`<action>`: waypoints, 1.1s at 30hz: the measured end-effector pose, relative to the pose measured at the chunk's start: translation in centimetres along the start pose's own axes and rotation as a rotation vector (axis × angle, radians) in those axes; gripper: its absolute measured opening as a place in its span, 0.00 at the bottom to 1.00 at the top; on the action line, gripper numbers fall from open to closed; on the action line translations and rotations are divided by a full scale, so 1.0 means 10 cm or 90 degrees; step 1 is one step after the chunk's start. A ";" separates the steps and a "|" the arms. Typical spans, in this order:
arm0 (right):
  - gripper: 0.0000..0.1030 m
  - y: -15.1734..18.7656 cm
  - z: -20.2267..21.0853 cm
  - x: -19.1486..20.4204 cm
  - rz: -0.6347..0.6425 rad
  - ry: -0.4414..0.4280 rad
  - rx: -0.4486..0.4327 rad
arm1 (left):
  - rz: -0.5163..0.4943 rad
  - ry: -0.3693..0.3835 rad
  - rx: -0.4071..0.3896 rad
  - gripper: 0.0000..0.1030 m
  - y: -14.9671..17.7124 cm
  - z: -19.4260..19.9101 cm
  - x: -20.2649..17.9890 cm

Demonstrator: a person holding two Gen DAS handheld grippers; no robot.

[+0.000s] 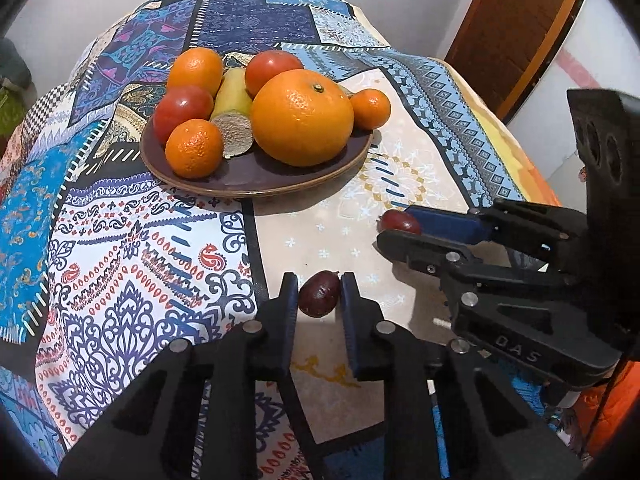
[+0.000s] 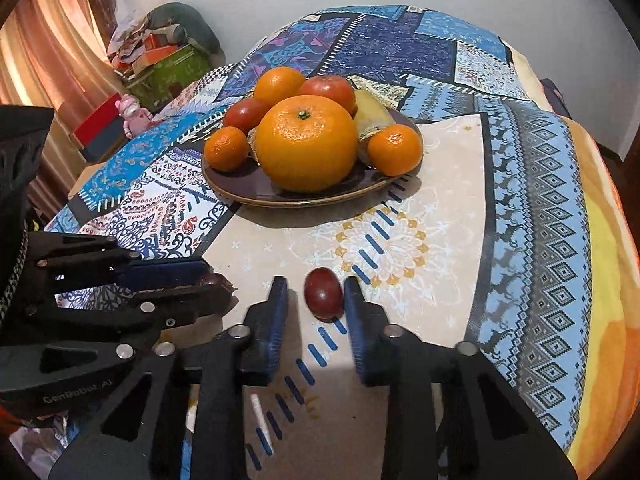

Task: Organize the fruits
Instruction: 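Grasp a dark red plum with the left tool while the right tool grasps another plum, then carry both plums to the purple plate and open both tools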

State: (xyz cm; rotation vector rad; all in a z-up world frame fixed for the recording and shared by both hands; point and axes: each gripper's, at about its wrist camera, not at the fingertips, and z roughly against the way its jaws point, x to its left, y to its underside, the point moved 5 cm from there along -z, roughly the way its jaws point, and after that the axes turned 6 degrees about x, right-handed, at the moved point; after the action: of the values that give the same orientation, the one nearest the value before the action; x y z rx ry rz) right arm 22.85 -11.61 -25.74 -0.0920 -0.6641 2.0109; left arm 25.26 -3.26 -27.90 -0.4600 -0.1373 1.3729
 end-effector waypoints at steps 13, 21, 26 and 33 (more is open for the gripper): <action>0.17 -0.04 0.10 -0.01 -0.010 -0.007 -0.021 | 0.028 0.000 -0.029 0.17 -0.06 0.23 0.11; 0.17 -0.25 0.22 -0.07 -0.020 0.000 -0.058 | 0.043 -0.019 -0.080 0.17 -0.33 0.44 0.23; 0.17 -0.38 0.20 -0.13 -0.034 0.006 -0.072 | 0.055 -0.031 -0.086 0.17 -0.48 0.39 0.32; 0.17 -0.47 0.08 -0.22 -0.057 0.016 -0.071 | 0.070 -0.036 -0.067 0.17 -0.56 0.19 0.43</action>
State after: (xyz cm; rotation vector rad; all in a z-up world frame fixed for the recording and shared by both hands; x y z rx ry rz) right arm 27.47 -12.02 -23.21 -0.1507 -0.7520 1.8835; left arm 30.55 0.63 -24.67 -0.5232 -0.2343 1.4922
